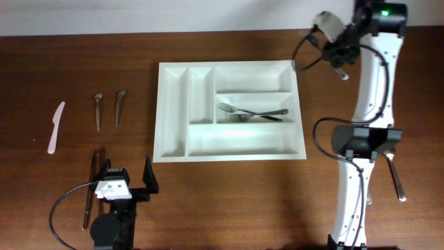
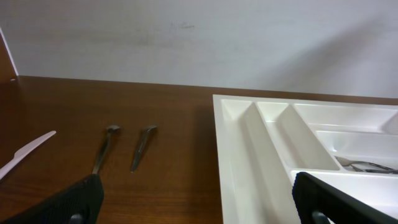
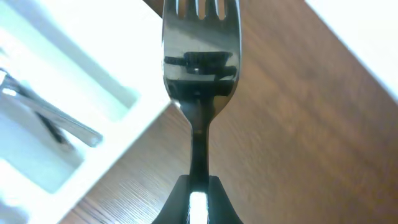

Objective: Pack container
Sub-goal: 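Carry the fork with the right gripper over the middle compartment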

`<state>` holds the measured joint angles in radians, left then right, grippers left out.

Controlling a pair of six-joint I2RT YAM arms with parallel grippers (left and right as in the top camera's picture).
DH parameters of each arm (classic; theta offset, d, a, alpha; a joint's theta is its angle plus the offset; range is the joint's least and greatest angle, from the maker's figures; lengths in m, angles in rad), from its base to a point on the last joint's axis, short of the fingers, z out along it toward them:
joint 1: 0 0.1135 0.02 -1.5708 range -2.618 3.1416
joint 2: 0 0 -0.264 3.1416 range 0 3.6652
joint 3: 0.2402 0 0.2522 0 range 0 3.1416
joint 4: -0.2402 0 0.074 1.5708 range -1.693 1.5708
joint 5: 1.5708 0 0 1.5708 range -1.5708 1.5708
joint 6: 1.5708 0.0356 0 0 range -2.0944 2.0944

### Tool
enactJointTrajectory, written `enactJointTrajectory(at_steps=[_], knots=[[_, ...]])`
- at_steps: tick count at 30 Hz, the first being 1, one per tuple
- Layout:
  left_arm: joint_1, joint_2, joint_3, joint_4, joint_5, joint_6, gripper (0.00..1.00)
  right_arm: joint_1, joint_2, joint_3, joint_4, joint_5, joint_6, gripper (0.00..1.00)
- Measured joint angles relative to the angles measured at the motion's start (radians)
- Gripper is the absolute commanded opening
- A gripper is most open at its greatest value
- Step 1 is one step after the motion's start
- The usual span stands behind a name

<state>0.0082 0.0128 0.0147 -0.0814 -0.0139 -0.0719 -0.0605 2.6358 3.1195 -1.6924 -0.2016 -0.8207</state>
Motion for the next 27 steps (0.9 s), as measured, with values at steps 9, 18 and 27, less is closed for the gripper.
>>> enactJointTrajectory(at_steps=[9, 18, 27], knots=[[0.000, 0.000, 0.000, 0.000, 0.000, 0.000, 0.99, 0.201, -0.054, -0.001, 0.000, 0.005, -0.006, 0.04], [0.000, 0.000, 0.000, 0.000, 0.000, 0.000, 0.99, 0.309, -0.056, -0.151, 0.000, 0.051, -0.006, 0.04], [0.000, 0.000, 0.000, 0.000, 0.000, 0.000, 0.99, 0.321, -0.056, -0.320, 0.000, 0.045, -0.018, 0.04]])
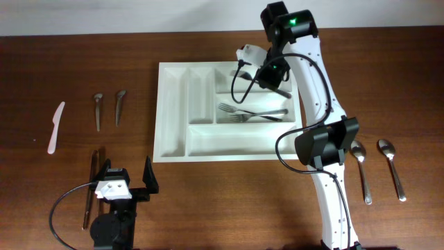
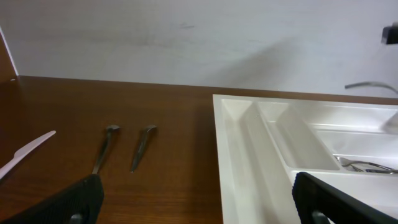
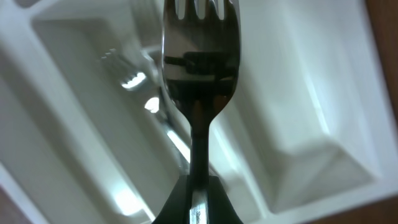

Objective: Pack container
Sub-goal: 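Carry the fork with the right gripper over the middle compartment, then lower the fork onto the other forks and open the right gripper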

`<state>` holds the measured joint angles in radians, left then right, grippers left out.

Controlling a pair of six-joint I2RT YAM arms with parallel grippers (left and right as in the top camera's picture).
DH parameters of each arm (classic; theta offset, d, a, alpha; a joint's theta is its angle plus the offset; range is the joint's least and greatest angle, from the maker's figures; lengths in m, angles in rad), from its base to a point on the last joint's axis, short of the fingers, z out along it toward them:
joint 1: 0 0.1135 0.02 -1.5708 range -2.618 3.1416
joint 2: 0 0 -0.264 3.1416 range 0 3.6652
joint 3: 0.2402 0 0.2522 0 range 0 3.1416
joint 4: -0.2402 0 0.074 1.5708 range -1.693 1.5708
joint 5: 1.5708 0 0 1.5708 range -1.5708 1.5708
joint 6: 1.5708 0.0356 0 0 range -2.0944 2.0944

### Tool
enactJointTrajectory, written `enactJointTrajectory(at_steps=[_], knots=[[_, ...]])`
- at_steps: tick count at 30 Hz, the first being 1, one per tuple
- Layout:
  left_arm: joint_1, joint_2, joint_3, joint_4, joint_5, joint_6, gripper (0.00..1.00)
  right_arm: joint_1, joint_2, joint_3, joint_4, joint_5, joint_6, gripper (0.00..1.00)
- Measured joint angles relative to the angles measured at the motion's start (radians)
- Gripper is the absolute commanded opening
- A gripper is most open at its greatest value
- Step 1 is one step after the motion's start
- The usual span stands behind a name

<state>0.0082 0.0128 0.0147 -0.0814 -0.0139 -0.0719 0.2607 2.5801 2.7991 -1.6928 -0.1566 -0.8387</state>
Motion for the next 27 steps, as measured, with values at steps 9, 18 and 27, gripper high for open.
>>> enactJointTrajectory(at_steps=[9, 18, 27], knots=[[0.000, 0.000, 0.000, 0.000, 0.000, 0.000, 0.99, 0.014, 0.000, -0.037, 0.000, -0.081, -0.059, 0.04], [0.000, 0.000, 0.000, 0.000, 0.000, 0.000, 0.99, 0.014, 0.000, -0.056, 0.000, -0.097, -0.177, 0.15], [0.000, 0.000, 0.000, 0.000, 0.000, 0.000, 0.99, 0.014, 0.000, -0.154, -0.001, -0.100, -0.279, 0.24]])
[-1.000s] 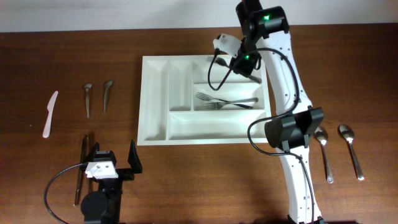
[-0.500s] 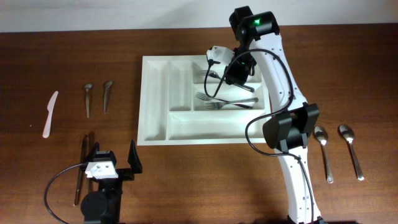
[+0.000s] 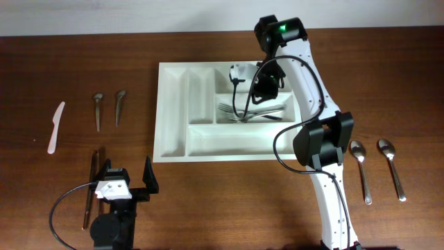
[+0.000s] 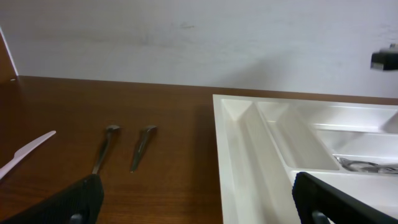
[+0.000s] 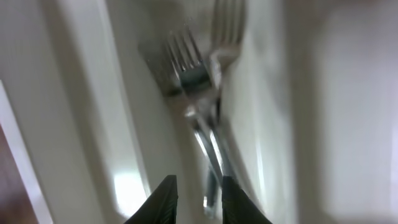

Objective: Pack container
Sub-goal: 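Lower the fork onto the other forks and open the right gripper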

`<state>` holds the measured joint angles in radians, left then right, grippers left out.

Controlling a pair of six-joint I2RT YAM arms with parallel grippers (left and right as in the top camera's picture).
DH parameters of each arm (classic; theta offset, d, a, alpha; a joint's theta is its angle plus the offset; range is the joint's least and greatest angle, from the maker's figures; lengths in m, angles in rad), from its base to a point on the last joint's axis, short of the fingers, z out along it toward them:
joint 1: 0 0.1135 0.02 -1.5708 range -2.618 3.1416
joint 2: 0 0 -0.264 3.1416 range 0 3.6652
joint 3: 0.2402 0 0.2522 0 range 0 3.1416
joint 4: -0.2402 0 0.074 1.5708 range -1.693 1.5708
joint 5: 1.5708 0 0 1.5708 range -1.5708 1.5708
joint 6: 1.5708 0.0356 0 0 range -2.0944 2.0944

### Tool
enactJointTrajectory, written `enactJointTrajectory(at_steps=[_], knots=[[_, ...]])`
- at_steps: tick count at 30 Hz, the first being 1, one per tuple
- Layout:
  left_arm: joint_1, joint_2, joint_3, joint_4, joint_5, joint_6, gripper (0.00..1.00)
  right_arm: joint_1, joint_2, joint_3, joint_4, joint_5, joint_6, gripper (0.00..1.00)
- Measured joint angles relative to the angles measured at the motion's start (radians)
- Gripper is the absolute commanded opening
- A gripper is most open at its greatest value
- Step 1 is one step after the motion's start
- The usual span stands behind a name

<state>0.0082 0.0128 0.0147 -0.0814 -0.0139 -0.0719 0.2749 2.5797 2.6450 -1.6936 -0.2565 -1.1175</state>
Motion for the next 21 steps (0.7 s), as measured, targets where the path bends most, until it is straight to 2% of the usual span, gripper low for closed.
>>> enactJointTrajectory(at_steps=[5, 11, 16, 21], knots=[[0.000, 0.000, 0.000, 0.000, 0.000, 0.000, 0.99, 0.000, 0.000, -0.050, -0.001, 0.000, -0.028, 0.25], [0.000, 0.000, 0.000, 0.000, 0.000, 0.000, 0.99, 0.000, 0.000, -0.029, -0.001, 0.003, -0.021, 0.49], [0.000, 0.000, 0.000, 0.000, 0.000, 0.000, 0.99, 0.000, 0.000, 0.095, 0.000, 0.093, 0.104, 0.64], [0.000, 0.000, 0.000, 0.000, 0.000, 0.000, 0.99, -0.011, -0.030, 0.220, 0.001, 0.200, 0.288, 0.74]])
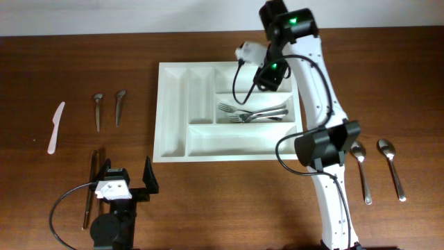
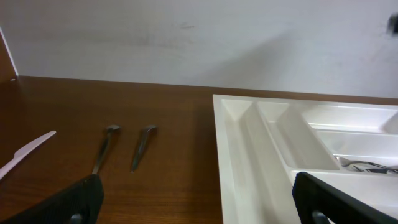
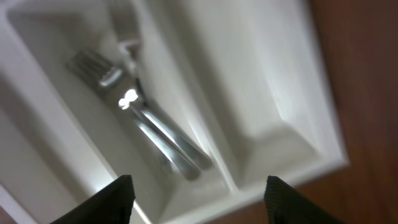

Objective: Pack container
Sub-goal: 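Lower the fork onto the other forks and open the right gripper, then move the right gripper down to the silver spoons and align over one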

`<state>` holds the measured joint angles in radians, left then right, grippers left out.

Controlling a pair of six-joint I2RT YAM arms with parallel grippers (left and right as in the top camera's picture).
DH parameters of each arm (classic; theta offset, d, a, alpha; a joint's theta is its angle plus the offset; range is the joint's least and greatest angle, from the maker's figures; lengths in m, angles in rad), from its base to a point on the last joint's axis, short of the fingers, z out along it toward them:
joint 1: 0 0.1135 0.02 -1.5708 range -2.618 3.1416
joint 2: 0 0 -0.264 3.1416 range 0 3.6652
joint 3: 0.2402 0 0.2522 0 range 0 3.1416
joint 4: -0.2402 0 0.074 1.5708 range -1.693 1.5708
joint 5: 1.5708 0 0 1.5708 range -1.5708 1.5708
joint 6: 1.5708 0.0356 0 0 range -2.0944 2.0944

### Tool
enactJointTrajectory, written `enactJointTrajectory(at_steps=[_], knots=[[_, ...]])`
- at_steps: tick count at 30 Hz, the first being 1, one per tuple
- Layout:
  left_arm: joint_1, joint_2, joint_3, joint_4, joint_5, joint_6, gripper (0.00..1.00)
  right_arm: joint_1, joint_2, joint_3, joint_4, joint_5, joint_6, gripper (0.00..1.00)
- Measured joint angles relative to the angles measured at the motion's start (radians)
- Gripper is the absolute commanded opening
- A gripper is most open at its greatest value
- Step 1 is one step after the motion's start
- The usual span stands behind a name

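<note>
The white cutlery tray [image 1: 158, 111] lies mid-table. Three metal forks [image 1: 253, 112] lie together in its middle right compartment, and the right wrist view shows the forks [image 3: 155, 134] from above. My right gripper [image 1: 269, 73] hangs over the tray's far right compartment, open and empty, with its gripper [image 3: 199, 205] spread wide in its own view. My left gripper [image 1: 128, 182] rests open near the front left of the table, holding nothing. From the left gripper [image 2: 199, 211] the tray [image 2: 249, 155] shows to the right.
Two spoons [image 1: 361, 170] [image 1: 390, 163] lie right of the tray. Two small spoons [image 1: 98, 110] [image 1: 119, 105] and a white plastic knife [image 1: 55, 126] lie on the left. Dark knives [image 1: 90, 187] lie beside the left gripper. The right arm reaches over the tray's right side.
My right gripper was low over the fork compartment with its fingers barely apart. Now it is higher and toward the far side, fingers wide open. The left arm has not moved.
My right gripper held a fork beyond the tray's far right corner. Then it held the fork over the tray's compartments. Then it was down in the fork compartment, the fork lying with the other two. Now it is raised and empty.
</note>
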<state>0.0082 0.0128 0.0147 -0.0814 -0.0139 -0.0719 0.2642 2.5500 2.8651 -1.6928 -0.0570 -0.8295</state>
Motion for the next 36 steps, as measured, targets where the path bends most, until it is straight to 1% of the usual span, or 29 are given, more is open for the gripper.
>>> enactJointTrajectory(at_steps=[1, 3, 4, 8, 12, 15, 18, 24, 29, 33, 36], knots=[[0.000, 0.000, 0.000, 0.000, 0.000, 0.000, 0.99, -0.004, -0.018, 0.010, 0.000, 0.014, 0.038, 0.77], [0.000, 0.000, 0.000, 0.000, 0.000, 0.000, 0.99, -0.015, -0.061, 0.018, 0.000, 0.031, 0.108, 0.94], [0.000, 0.000, 0.000, 0.000, 0.000, 0.000, 0.99, -0.023, -0.086, 0.019, 0.000, 0.039, 0.138, 0.99], [0.000, 0.000, 0.000, 0.000, 0.000, 0.000, 0.99, -0.072, -0.201, 0.026, 0.000, 0.083, 0.280, 0.99], [0.000, 0.000, 0.000, 0.000, 0.000, 0.000, 0.99, -0.155, -0.319, 0.027, 0.000, 0.105, 0.408, 0.99], [0.000, 0.000, 0.000, 0.000, 0.000, 0.000, 0.99, -0.222, -0.416, -0.033, 0.001, 0.117, 0.468, 0.99], [0.000, 0.000, 0.000, 0.000, 0.000, 0.000, 0.99, -0.275, -0.529, -0.188, 0.002, 0.122, 0.502, 0.99], [0.000, 0.000, 0.000, 0.000, 0.000, 0.000, 0.99, -0.350, -0.717, -0.613, 0.000, 0.114, 0.529, 0.99], [0.000, 0.000, 0.000, 0.000, 0.000, 0.000, 0.99, -0.412, -0.767, -0.887, 0.011, 0.109, 0.533, 0.99], [0.000, 0.000, 0.000, 0.000, 0.000, 0.000, 0.99, -0.468, -0.771, -1.103, 0.120, 0.104, 0.516, 0.99], [0.000, 0.000, 0.000, 0.000, 0.000, 0.000, 0.99, -0.514, -0.771, -1.231, 0.209, 0.101, 0.505, 0.99]])
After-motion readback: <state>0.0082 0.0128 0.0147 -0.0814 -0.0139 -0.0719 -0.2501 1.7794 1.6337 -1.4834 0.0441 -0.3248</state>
